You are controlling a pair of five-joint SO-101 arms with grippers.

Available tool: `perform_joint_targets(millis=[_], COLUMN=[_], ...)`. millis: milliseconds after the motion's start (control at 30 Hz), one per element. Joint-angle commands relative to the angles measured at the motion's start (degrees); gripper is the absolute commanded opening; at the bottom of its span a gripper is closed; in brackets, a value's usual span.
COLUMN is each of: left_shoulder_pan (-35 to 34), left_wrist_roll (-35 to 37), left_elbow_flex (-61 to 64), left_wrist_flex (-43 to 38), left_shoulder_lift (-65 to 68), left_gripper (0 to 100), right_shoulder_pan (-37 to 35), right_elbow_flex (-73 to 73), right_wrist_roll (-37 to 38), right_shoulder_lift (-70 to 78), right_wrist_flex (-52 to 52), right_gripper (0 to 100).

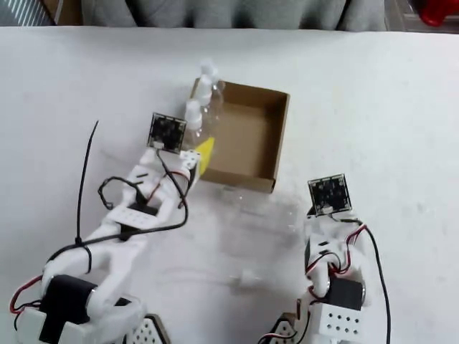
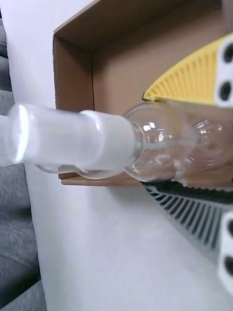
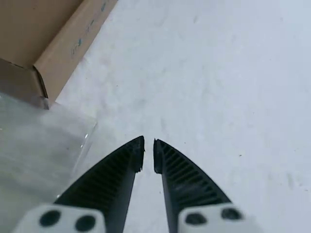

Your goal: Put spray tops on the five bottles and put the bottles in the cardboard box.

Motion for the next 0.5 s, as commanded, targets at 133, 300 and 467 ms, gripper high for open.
perform_joint_targets(millis=[133,300,467], left_shoulder_pan=[-1.1,-1.2,-3.2], left_wrist_roll=[-0.4,-0.3,-0.3], left_elbow_flex=[-0.8,-0.8,-0.9], left_wrist_flex=[-0.9,-0.7,-0.7], left_shoulder_lift=[0.0,0.0,0.0], left_gripper=[14,24,25], right_shoulder_pan=[0.7,0.7,0.7], right_elbow_flex=[0.0,0.4,0.4], right_wrist_roll=[0.4,0.4,0.4], right_shoulder_lift=[-0.6,-0.6,-0.6], right_wrist_flex=[-0.7,-0.7,-0.7], right_gripper=[1.5,1.5,1.5])
